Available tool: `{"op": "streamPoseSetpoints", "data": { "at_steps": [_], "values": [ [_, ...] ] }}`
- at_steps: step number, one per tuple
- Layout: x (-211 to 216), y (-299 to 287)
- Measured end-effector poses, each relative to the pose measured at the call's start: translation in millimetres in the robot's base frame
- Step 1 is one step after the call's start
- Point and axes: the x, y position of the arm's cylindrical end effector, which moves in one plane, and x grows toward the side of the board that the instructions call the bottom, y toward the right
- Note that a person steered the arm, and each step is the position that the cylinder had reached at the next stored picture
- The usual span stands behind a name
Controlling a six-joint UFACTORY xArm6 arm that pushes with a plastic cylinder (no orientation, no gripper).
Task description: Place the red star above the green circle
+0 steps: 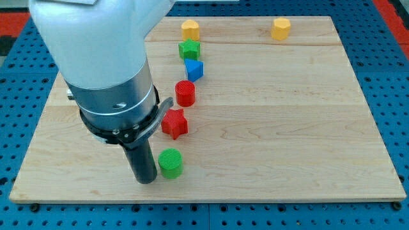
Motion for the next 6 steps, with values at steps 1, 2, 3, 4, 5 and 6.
{"op": "streamPoseSetpoints", "data": {
  "at_steps": [1, 2, 3, 4, 5, 6],
  "values": [
    [0, 16],
    [0, 44],
    [-4, 31],
    [-51, -54],
    [-80, -54],
    [-96, -24]
  ]
}}
